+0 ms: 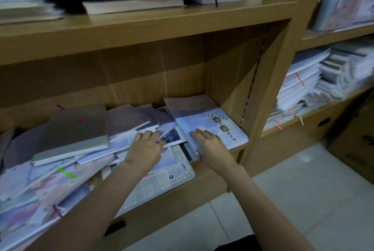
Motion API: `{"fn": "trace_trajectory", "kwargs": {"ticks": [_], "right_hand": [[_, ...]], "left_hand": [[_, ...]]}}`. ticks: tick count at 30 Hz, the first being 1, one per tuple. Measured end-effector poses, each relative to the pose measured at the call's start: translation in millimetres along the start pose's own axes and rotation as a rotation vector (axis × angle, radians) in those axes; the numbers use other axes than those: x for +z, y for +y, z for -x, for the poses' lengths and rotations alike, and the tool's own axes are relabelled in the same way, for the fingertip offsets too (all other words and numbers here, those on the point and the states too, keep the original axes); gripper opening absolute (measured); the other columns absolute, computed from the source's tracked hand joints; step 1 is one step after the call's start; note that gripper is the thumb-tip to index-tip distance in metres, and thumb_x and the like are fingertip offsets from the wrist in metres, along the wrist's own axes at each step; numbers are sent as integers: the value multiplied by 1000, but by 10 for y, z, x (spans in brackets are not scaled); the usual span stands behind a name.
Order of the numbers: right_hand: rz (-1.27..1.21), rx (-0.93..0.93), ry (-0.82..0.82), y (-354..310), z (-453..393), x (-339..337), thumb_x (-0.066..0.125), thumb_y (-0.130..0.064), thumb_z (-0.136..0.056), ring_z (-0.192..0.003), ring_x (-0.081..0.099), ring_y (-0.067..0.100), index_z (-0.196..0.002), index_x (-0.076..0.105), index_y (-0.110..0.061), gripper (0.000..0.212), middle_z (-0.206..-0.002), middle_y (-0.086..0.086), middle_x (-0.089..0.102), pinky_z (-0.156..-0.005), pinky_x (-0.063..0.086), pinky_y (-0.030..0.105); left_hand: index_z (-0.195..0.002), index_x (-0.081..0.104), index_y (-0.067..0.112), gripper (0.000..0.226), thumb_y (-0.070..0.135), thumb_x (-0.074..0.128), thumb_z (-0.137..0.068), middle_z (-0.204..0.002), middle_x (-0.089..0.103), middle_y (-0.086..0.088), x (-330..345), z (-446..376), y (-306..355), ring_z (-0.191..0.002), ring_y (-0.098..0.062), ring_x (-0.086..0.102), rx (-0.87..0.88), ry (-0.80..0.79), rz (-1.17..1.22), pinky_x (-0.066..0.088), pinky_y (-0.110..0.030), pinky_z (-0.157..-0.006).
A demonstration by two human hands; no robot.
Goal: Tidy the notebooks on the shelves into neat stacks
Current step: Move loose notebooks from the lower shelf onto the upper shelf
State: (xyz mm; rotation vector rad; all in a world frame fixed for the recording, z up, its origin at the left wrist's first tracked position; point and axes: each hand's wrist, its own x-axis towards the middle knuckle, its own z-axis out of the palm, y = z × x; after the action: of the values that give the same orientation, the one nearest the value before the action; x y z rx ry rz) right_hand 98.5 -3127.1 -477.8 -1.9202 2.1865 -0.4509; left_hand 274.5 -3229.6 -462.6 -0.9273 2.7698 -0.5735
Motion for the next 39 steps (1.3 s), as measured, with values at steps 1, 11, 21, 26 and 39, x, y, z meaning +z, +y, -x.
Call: {"fn": "trace_trajectory", "kwargs": {"ticks": [1,11,21,26,39], "right_hand": [[-52,10,0,18,-32,-84,51,-8,-94,-136,32,28,-145,31,-14,55,-150,9,32,-104,32,43],[-127,44,-88,130,-106,-217,59,-12,-91,-132,40,22,-144,36,-18,58,-147,3,41,-101,37,31],[-157,0,672,214,-120,-305,70,-16,-83,-77,67,32,-112,68,-4,32,-89,18,72,-68,51,32],[-193,64,824,268,-140,-336,65,-20,-87,-76,68,28,-115,66,-4,32,-90,15,72,-68,50,32],[101,143,44,96,172,62,47,-17,-96,-104,58,33,-105,57,-11,15,-106,13,60,-71,40,35]], "left_hand": [[-140,35,21,45,33,42,-97,-150,23,-5,-10,-46,-19,-132,-27,30,-7,-24,18,25,-37,-106],[-138,33,20,64,38,64,-85,-144,26,-7,-228,-480,-109,-131,-28,28,-21,-230,177,34,-40,-99],[-104,60,3,47,25,77,-67,-102,59,-10,-82,-484,160,-101,-27,55,-159,60,66,49,-38,-79],[-53,55,8,23,10,75,-42,-48,51,-6,-207,-349,-71,-35,-22,52,-136,325,117,33,-16,-33],[-88,54,-1,23,22,56,-88,-82,57,-22,-726,149,-635,-78,-39,56,-473,430,594,33,-35,-62]]}}
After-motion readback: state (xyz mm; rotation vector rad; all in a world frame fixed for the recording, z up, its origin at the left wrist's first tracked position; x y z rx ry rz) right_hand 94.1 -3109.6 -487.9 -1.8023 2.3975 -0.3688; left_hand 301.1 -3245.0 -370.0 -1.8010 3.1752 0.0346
